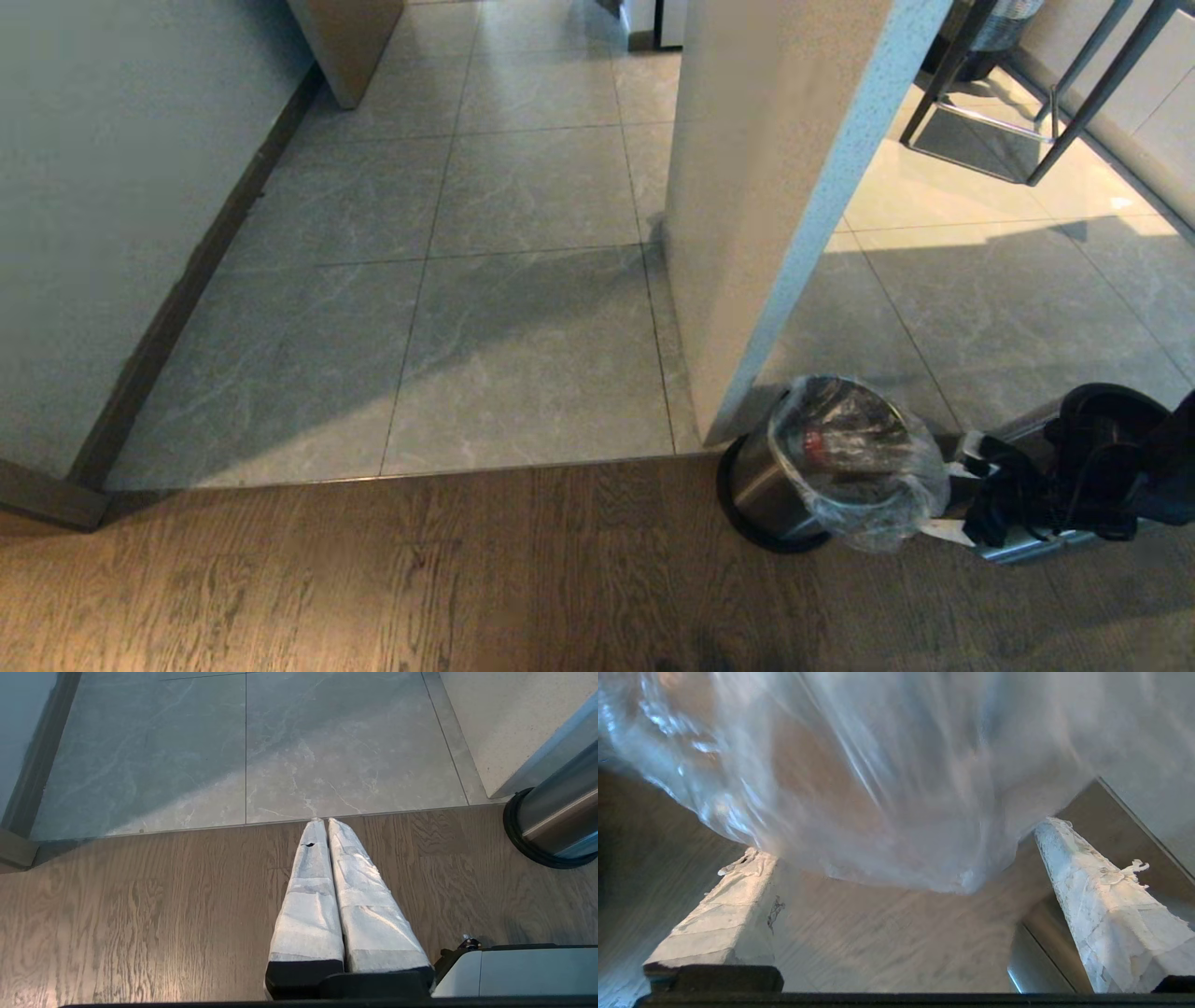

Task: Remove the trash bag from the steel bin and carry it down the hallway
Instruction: Pick up the trash bag

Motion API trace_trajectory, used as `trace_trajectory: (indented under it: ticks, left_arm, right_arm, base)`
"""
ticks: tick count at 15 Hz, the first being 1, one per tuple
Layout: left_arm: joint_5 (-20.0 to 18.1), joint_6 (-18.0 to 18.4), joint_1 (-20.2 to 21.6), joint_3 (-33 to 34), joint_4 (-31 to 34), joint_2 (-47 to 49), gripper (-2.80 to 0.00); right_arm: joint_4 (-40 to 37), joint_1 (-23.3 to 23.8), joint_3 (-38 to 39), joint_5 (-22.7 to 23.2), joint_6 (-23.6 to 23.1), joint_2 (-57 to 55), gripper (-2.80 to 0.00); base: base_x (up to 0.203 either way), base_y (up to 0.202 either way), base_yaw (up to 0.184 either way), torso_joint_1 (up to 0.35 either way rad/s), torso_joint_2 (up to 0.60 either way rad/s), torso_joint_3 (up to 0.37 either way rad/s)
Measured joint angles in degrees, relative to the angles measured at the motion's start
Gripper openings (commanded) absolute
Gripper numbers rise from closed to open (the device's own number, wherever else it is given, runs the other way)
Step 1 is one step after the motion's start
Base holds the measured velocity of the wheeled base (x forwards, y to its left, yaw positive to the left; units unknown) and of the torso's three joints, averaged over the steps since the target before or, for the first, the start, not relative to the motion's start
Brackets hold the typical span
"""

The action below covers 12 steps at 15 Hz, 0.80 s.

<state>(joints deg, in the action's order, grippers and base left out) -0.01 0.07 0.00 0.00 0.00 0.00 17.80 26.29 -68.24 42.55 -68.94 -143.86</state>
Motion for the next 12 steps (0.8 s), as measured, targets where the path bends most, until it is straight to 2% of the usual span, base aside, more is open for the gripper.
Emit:
trace_trajectory:
  ticks: [6,7,12]
  left_arm:
    - [0.0,0.0,0.0,0.0,0.0,0.0,-2.8]
    - [0.0,0.0,0.0,0.0,0.0,0.0,-2.8]
    - [0.0,0.0,0.0,0.0,0.0,0.0,-2.8]
  right_arm:
    - [-0.3,-1.0,-1.5,0.8,0.0,-1.7,0.0]
    - [-0.4,-1.0,-1.6,0.9,0.0,-1.8,-2.8]
    - [-0.4,-1.4,-2.4,0.9,0.3,-2.1,-2.8]
  base:
    - [0.0,0.0,0.0,0.0,0.0,0.0]
    - [0.0,0.0,0.0,0.0,0.0,0.0]
    - [0.0,0.0,0.0,0.0,0.0,0.0]
